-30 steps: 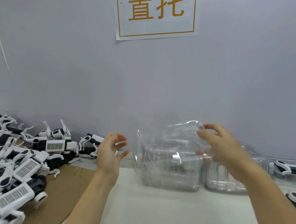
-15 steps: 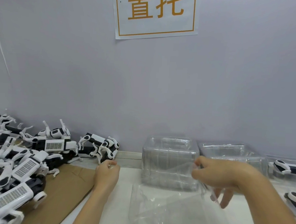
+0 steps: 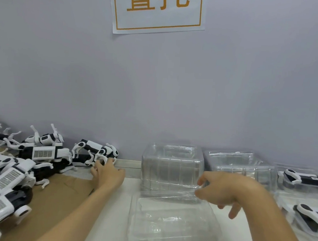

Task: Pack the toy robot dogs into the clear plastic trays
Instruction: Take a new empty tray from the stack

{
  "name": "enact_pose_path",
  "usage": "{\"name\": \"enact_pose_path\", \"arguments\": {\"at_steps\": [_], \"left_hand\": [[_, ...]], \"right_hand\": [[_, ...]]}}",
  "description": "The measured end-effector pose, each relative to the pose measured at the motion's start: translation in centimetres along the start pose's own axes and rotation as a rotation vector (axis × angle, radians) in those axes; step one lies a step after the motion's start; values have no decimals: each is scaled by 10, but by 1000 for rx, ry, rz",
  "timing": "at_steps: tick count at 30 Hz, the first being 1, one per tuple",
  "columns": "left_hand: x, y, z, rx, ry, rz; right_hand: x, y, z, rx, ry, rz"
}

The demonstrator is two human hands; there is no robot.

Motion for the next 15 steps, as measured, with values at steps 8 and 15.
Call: {"name": "enact_pose_path", "arguments": {"at_steps": [8, 15], "left_hand": [[-44, 0, -16, -220, 4, -145], [-41, -16, 3, -126, 131, -3]], "right_hand": [[-3, 2, -2, -25, -67, -11], [-4, 3, -4, -21, -94, -15]]}}
Point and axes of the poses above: each hand's wrist, its own x-axis away from the middle knuckle, its own y-axis out of the palm, z = x × y, the point moved 9 cm from there along -x, towards the middle knuckle, and after that the axes turned 8 degrees about -z, right-handed, at the moved point
